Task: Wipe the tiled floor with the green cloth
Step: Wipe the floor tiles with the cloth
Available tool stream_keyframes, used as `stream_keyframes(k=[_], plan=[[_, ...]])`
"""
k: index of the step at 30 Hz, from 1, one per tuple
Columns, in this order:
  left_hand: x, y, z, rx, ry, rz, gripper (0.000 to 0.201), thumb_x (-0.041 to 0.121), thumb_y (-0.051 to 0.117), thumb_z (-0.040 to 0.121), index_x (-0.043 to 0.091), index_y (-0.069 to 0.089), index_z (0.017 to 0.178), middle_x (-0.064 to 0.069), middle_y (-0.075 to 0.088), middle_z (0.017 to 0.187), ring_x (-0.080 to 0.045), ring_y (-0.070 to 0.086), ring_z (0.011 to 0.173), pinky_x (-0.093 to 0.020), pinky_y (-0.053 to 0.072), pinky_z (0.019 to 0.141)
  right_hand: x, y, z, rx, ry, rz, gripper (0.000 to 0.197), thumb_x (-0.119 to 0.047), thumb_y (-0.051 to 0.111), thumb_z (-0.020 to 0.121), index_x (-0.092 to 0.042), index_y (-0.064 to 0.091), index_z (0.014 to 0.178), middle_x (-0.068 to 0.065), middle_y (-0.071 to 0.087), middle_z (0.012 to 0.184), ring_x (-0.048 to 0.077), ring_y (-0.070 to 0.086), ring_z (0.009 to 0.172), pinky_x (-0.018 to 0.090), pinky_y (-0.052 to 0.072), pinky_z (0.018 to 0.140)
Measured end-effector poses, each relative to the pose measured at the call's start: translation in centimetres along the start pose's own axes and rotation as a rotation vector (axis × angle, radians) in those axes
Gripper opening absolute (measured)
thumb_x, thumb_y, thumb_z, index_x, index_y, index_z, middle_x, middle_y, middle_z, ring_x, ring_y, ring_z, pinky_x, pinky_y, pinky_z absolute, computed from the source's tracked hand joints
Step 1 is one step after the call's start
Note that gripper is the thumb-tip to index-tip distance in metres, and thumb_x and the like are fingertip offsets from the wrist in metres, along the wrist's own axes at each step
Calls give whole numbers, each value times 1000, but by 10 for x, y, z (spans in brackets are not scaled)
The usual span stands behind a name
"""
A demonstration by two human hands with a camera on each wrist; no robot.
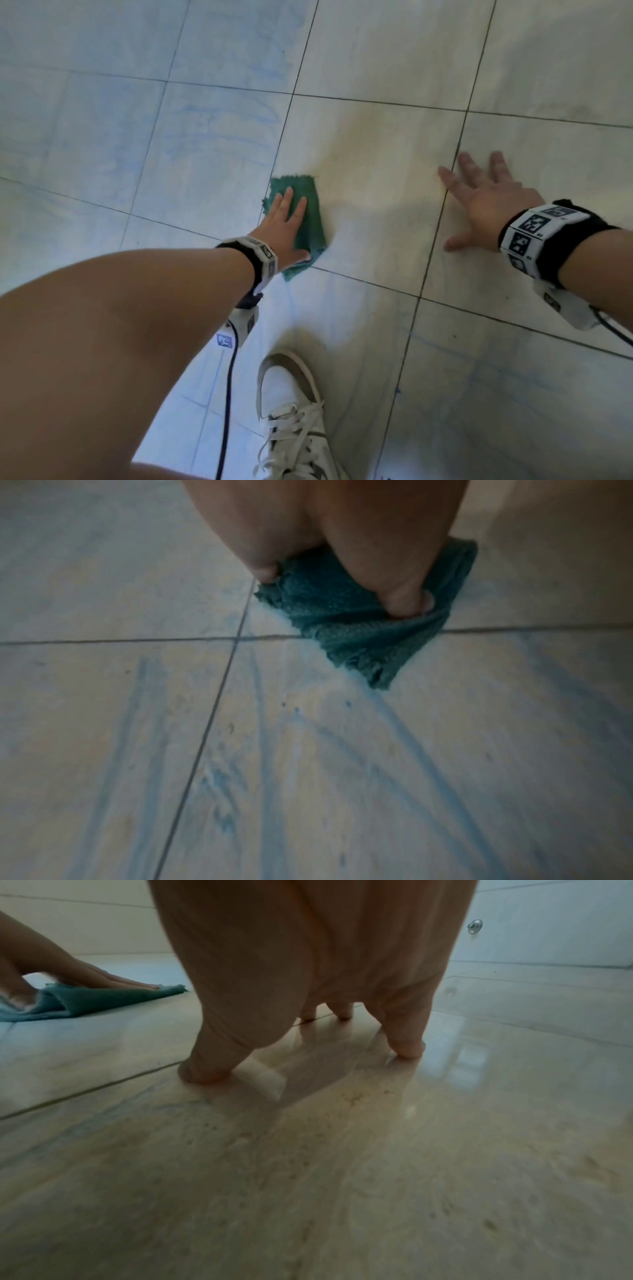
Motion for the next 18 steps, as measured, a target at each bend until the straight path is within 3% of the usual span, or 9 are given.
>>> stream_keyframes(k=[4,12,15,18], plan=[[-17,-37,29,38,-74,-27,110,46,68,89,16,-14,156,-11,-28,160,-32,-18,149,-46,4,123,0,0,1,3,2,16,130,-66,77,70,-40,-18,154,-8,-31,160,34,-22,149,60,24,115],[2,-88,69,108,-21,0,108,43,68,89,15,-11,157,-13,-23,162,-34,-15,150,-49,8,122,-2,0,5,-19,-1,39,133,-63,80,66,-42,-18,153,-9,-33,160,36,-24,148,61,21,116],[13,-74,56,78,9,20,108,44,67,90,13,-12,156,-15,-25,161,-35,-16,149,-50,8,122,-3,-3,4,-12,4,35,133,-63,80,66,-42,-18,153,-9,-32,160,36,-23,149,61,22,116],[42,-22,19,4,101,111,110,45,66,89,12,-16,155,-17,-29,158,-37,-20,148,-51,10,122,-4,-3,3,-10,8,18,132,-64,79,67,-41,-19,153,-9,-33,159,36,-22,149,60,23,115]])
Point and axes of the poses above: each hand's wrist, its own z-axis towards the middle knuckle, its own y-axis out of the palm, x = y × z, the point moved 10 cm from there along z, towards the middle knuckle
